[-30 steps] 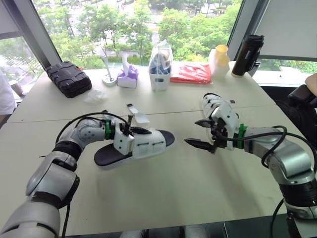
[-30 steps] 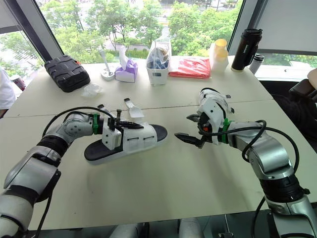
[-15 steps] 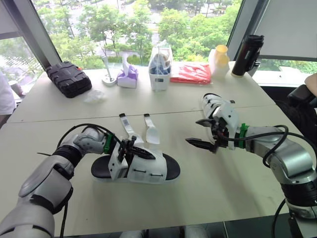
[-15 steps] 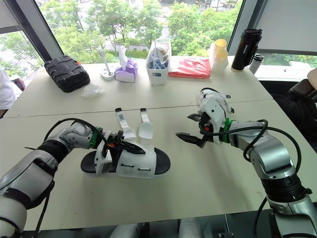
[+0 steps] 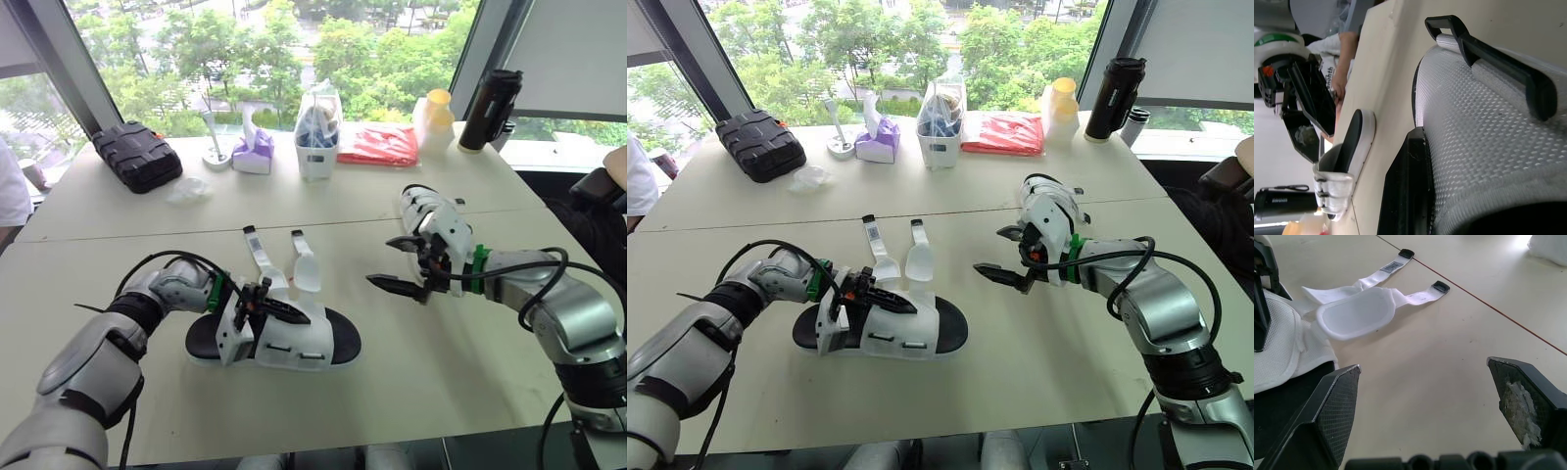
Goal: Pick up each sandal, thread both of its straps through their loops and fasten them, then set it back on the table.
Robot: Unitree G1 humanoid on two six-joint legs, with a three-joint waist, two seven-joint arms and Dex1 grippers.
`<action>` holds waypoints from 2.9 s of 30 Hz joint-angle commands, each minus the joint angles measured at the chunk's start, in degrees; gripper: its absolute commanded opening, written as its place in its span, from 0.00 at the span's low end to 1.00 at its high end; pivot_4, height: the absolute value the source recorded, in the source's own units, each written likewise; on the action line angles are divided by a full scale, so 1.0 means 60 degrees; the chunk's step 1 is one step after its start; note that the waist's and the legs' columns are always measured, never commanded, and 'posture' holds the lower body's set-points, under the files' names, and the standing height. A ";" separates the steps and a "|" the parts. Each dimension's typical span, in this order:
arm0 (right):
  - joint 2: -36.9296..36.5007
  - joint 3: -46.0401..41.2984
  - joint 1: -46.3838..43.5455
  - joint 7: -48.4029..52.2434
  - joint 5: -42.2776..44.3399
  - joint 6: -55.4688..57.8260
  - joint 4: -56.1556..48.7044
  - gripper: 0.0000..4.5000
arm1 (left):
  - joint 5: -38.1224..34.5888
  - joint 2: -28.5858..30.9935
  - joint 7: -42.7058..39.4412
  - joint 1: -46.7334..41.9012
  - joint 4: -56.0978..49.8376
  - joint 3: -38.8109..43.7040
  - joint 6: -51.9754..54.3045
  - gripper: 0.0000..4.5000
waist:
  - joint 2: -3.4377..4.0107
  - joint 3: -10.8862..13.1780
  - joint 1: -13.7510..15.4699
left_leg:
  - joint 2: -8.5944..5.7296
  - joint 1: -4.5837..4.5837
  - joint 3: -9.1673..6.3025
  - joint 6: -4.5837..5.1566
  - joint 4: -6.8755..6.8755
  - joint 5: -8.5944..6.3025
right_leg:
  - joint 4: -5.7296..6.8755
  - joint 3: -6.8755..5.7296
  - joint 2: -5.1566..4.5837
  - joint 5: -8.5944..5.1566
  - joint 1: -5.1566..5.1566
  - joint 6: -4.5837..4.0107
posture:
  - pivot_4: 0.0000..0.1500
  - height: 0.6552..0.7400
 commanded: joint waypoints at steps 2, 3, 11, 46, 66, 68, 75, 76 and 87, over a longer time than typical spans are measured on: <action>0.0037 -0.0009 -0.0148 -0.0023 -0.0041 -0.0192 -0.0268 1.00 | -0.0156 0.0200 0.0294 0.0202 -0.0083 0.0105 -0.0057 0.21 | 0.0000 0.0000 -0.0003 | 0.0001 0.0006 0.0000 0.0000 0.0000 0.0000 | 0.0001 0.0000 0.0000 0.0000 0.0004 0.0000 | 1.00 1.00; 0.0046 0.0001 -0.0154 -0.0022 -0.0046 -0.0203 -0.0258 1.00 | -0.0126 0.0217 0.0312 0.0227 -0.0099 0.0118 -0.0046 0.34 | 0.0000 0.0000 -0.0006 | 0.0001 0.0007 -0.0001 0.0000 0.0000 0.0000 | 0.0002 0.0000 0.0000 0.0000 0.0004 0.0000 | 1.00 1.00; 0.0045 0.0045 -0.0132 0.0027 -0.0035 -0.0216 -0.0272 1.00 | -0.0561 0.0887 0.0210 0.0591 -0.0285 -0.0198 0.0265 0.99 | 0.0001 -0.0001 -0.0034 | 0.0003 0.0008 -0.0001 0.0000 0.0000 0.0000 | 0.0003 0.0001 0.0002 0.0000 0.0003 0.0000 | 1.00 1.00; -0.0076 0.1357 0.2504 0.2248 -0.1257 -0.4479 -0.0463 0.01 | -1.0620 0.3645 -0.3085 0.7053 -0.9471 0.6637 1.8584 1.00 | 0.0011 0.0001 -0.0005 | 0.0032 0.0100 0.0003 0.0076 -0.0007 -0.0045 | 0.0006 0.0013 0.0027 0.0000 0.0084 -0.0005 | 1.00 1.00; 0.1689 0.3356 0.1521 0.2420 -0.3191 -0.7239 0.1872 0.01 | -0.9231 0.2380 -0.3268 0.7056 -0.9819 0.7972 1.9988 1.00 | 0.0011 0.0001 -0.0026 | 0.0033 0.0107 -0.0004 0.0059 -0.0012 -0.0038 | 0.0001 0.0012 0.0026 0.0004 0.0084 -0.0013 | 1.00 1.00; 0.1883 0.3448 0.1403 0.2416 -0.3286 -0.7532 0.2202 0.01 | -0.9181 0.2311 -0.3225 0.7102 -0.9875 0.8091 2.0081 1.00 | 0.0011 0.0000 -0.0030 | 0.0033 0.0109 -0.0004 0.0044 -0.0012 -0.0029 | 0.0001 0.0012 0.0026 0.0005 0.0085 -0.0013 | 1.00 1.00; 0.2477 0.3810 0.1058 0.2640 -0.3484 -0.8137 0.2956 0.01 | -0.9279 0.1843 -0.2887 0.7045 -0.9851 0.8406 2.0785 1.00 | 0.0010 -0.0001 -0.0064 | 0.0036 0.0117 -0.0009 0.0024 -0.0015 -0.0018 | 0.0003 0.0012 0.0031 0.0011 0.0087 -0.0024 | 1.00 1.00; 0.2528 0.3836 0.1033 0.2656 -0.3505 -0.8164 0.3021 0.01 | -0.9283 0.1785 -0.2871 0.7007 -0.9815 0.8416 2.0895 1.00 | 0.0011 -0.0001 -0.0065 | 0.0037 0.0117 -0.0012 0.0023 -0.0016 -0.0018 | 0.0004 0.0012 0.0035 0.0013 0.0086 -0.0026 | 1.00 1.00; 0.2657 0.4037 0.0871 0.2970 -0.3849 -0.8712 0.3601 0.01 | -1.0801 -0.0305 -0.0874 0.4658 -0.7064 0.8773 2.5597 1.00 | -0.0001 -0.0011 -0.0047 | 0.0033 0.0181 -0.0032 0.0023 -0.0028 -0.0018 | 0.0007 0.0004 0.0061 0.0018 0.0143 -0.0035 | 1.00 1.00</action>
